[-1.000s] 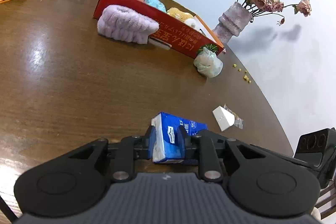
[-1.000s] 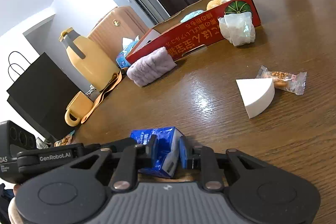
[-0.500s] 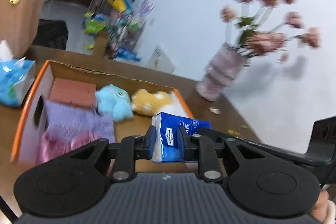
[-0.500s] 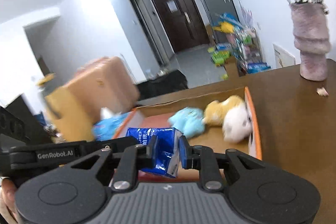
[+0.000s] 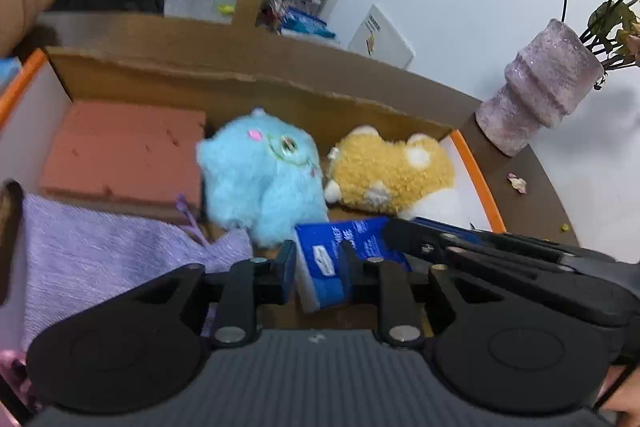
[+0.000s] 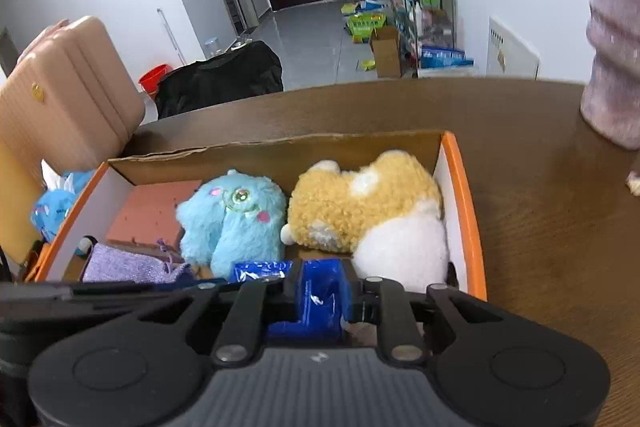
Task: Organize soft objects
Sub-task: 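Open both tools to release the packet inside the box, then withdraw both tools from the box toward the white wedge sponge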
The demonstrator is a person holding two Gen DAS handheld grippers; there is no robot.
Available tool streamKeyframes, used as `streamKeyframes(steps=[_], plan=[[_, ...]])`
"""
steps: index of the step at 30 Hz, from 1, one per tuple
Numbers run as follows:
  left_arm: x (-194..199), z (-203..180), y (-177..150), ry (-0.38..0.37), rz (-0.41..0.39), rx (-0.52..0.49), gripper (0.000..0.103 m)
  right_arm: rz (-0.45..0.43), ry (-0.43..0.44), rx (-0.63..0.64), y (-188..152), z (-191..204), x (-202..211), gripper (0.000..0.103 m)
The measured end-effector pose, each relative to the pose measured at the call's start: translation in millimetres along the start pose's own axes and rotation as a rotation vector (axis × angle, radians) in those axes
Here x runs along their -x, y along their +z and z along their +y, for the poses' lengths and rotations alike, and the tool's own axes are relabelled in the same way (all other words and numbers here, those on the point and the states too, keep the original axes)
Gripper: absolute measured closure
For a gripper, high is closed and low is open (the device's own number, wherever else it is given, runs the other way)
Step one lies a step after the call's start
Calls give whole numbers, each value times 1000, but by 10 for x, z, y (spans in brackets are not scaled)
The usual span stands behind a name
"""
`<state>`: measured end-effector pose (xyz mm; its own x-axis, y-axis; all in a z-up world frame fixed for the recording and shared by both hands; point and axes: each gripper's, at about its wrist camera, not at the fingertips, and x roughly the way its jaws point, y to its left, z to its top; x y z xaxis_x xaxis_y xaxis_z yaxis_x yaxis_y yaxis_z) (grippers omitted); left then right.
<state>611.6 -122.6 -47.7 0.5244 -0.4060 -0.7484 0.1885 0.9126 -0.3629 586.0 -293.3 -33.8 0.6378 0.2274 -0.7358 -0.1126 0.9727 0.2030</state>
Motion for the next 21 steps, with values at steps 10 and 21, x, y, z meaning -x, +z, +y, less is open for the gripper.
streamKeyframes(steps=[10, 21], plan=[[1620, 29, -124, 175, -261, -211, 63, -209, -54, 77, 7, -62, 1380, 72], [3091, -180, -858, 364, -584, -351, 17, -488, -119, 119, -531, 141, 2806, 17]])
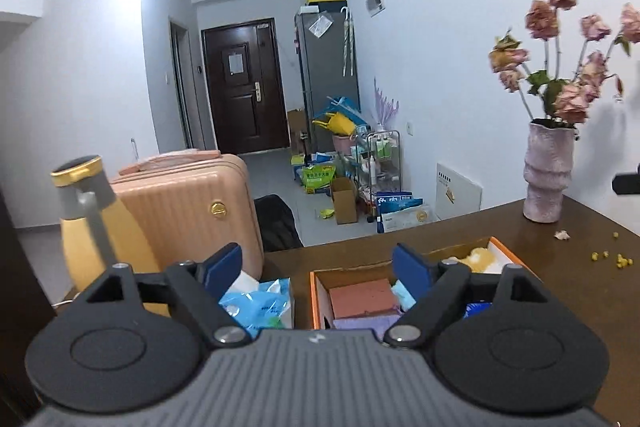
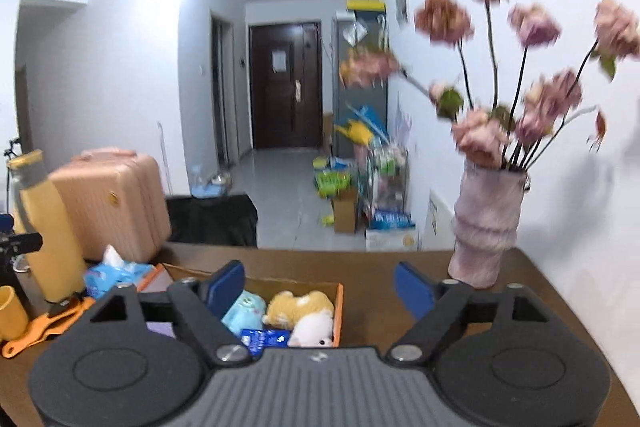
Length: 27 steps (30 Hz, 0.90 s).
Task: Organize soft objects
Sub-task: 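Withdraw both tools from the box toward the white wedge sponge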
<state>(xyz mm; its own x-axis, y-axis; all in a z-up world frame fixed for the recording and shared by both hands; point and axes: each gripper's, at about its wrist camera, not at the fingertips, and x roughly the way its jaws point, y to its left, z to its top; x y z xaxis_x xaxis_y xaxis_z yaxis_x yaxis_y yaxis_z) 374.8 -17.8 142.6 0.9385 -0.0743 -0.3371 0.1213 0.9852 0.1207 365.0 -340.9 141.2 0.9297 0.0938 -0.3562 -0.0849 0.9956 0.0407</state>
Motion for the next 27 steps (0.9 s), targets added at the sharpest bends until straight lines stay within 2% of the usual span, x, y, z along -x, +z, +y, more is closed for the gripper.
streamKeyframes(steps=[8, 11, 14, 17, 20, 25, 27], plan=[[605, 50, -98, -5, -48, 34, 13, -93, 14, 22, -89, 190, 656, 16], [768, 76, -210, -11, -60, 46, 10, -119, 20, 34, -235, 246, 880, 15], [973, 71, -414, 29, -83, 37, 8, -153, 29, 29, -442, 272, 1122, 15], [1215, 43, -698, 34, -104, 42, 4, -184, 76, 3, -768, 299, 1431, 12], [1471, -18, -1050, -2, -118, 59, 1, -188, 125, 9, -1148, 363, 1688, 12], [1801, -193, -1587, -35, -142, 75, 0, -156, 126, 55, -1820, 533, 1944, 12], [1872, -229, -1788, -51, -116, 114, 0, -130, 100, 60, -2080, 575, 1989, 12]])
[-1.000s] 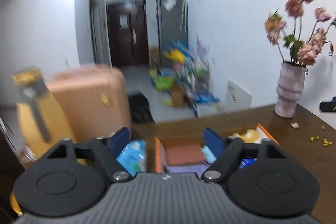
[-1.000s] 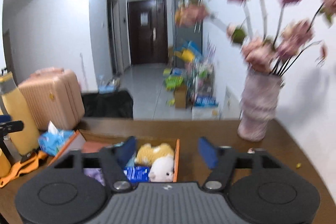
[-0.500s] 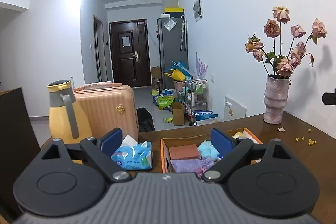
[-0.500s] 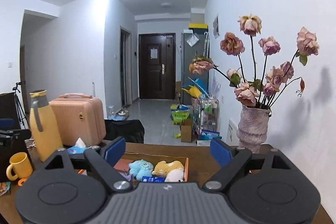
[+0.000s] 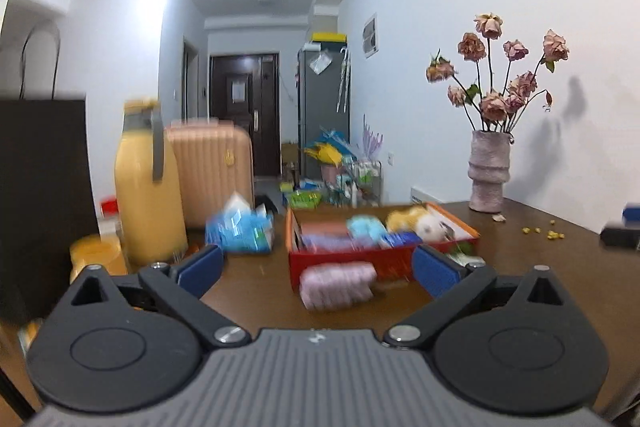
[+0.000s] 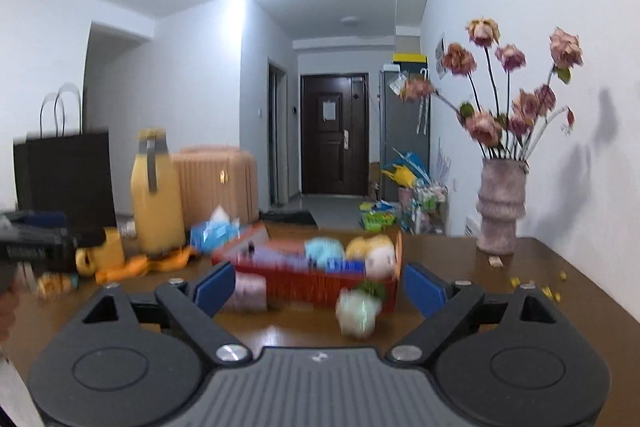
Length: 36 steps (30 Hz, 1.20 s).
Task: Organize soft objects
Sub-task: 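Withdraw both tools from the box toward the white wedge sponge, then close the left tool on the white wedge sponge while the right tool grasps the wrapped snack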
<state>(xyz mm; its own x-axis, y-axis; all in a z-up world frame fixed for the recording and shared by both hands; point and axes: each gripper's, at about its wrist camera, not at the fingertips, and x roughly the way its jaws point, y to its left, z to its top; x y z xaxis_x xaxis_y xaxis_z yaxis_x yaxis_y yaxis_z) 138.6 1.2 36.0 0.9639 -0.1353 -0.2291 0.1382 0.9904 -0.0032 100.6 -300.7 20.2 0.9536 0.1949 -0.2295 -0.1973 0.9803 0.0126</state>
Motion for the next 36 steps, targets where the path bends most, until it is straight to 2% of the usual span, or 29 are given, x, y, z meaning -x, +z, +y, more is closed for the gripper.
streamKeyframes(steps=[2, 4, 6, 10, 15, 19, 23, 26, 27, 28, 32, 34, 36], plan=[[-20, -37, -131, -20, 62, -1, 0, 49, 16, -37, -203, -23, 10, 12], [-81, -82, -183, -7, 95, -42, 0, 99, 45, -76, -295, -98, -42, 12], [-143, -107, -174, 8, 103, -49, 0, 112, 15, -65, -293, -129, -89, 12], [-265, -143, -147, -32, 108, -21, 0, 96, -6, -55, -273, -216, -166, 12], [-519, -362, -286, -47, 177, -76, 0, 157, -58, -42, -367, -394, -431, 15], [-752, -618, -367, -116, 227, -97, 0, 218, -62, -28, -465, -564, -668, 22], [-979, -961, -470, -221, 273, -125, 0, 277, -24, -35, -570, -686, -900, 37], [-1156, -1306, -569, -312, 305, -160, 1, 297, -16, -32, -599, -755, -1035, 39], [-1227, -1414, -604, -335, 310, -171, 4, 300, -16, -36, -595, -784, -1069, 39], [-1293, -1495, -640, -351, 320, -177, 12, 302, -16, -38, -590, -817, -1101, 39], [-1596, -1698, -779, -399, 407, -167, 32, 300, 11, -36, -578, -918, -1135, 39], [-1708, -1728, -845, -403, 443, -158, 58, 301, 42, -42, -589, -942, -1151, 39], [-1717, -1723, -865, -398, 412, -173, 73, 299, 60, -45, -610, -950, -1182, 39]])
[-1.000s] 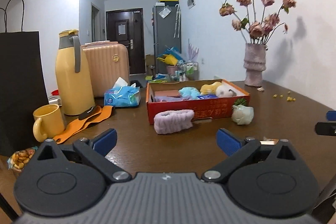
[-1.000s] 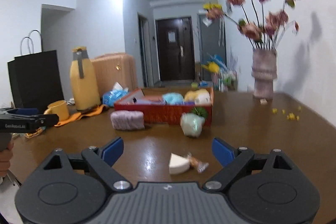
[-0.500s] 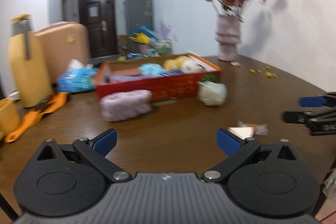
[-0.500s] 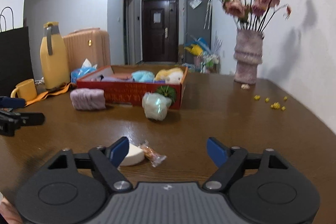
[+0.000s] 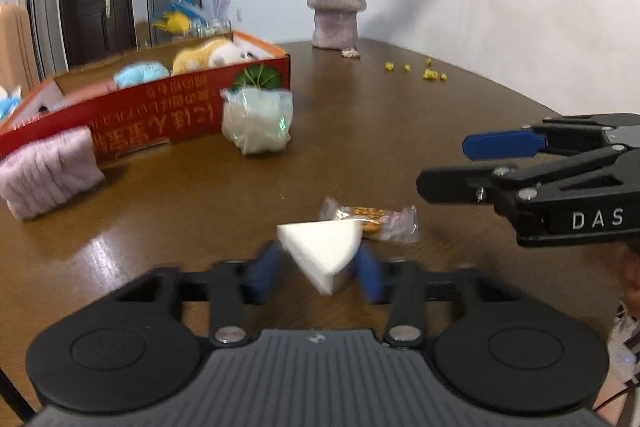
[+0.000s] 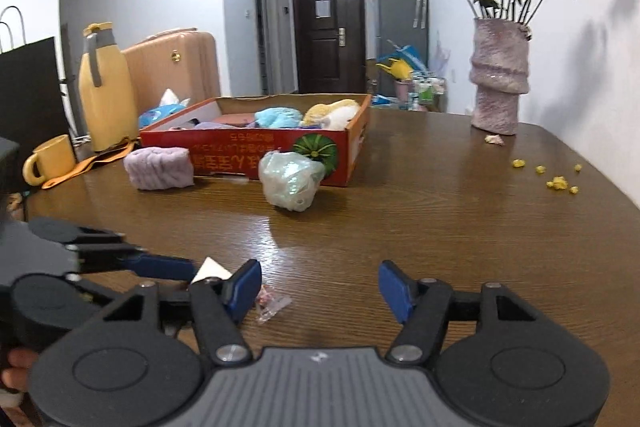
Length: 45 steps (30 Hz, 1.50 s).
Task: Organize soft objects
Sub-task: 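Close the left tool on the white wedge sponge while the right tool grasps the wrapped snack, then lift the wedge sponge with the left tool while the right tool lifts the snack, then lower the sponge with the left tool while the right tool lowers the snack into the box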
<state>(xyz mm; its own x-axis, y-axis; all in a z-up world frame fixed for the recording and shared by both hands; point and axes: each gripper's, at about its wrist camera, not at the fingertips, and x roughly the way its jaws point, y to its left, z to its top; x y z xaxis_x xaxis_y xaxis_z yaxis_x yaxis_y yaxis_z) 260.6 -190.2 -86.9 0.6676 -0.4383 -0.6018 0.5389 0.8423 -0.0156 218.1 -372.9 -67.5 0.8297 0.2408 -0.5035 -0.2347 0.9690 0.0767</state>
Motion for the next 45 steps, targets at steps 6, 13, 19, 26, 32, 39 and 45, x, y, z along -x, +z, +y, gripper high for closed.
streamKeyframes(steps=[6, 13, 19, 26, 32, 39, 45], plan=[[174, 180, -42, 12, -23, 22, 75, 31, 80, 29, 2, 195, -263, 42], [499, 434, -68, 121, -53, 83, 75, 102, 54, 43, 39, 462, -593, 77], [770, 558, -103, 155, -79, 119, 75, 86, 50, 7, -14, 565, -379, 88], [1122, 526, -155, 131, -139, 117, 75, 6, 28, -37, -43, 649, 210, 88], [1286, 502, -183, 118, -169, 116, 75, -35, 30, -53, 9, 713, 403, 88], [1118, 828, 433, 68, -232, 111, 75, -101, 108, -122, 583, 514, 181, 88], [83, 1490, 1538, 112, -129, 196, 75, -16, 115, -210, 1556, 59, -896, 88]])
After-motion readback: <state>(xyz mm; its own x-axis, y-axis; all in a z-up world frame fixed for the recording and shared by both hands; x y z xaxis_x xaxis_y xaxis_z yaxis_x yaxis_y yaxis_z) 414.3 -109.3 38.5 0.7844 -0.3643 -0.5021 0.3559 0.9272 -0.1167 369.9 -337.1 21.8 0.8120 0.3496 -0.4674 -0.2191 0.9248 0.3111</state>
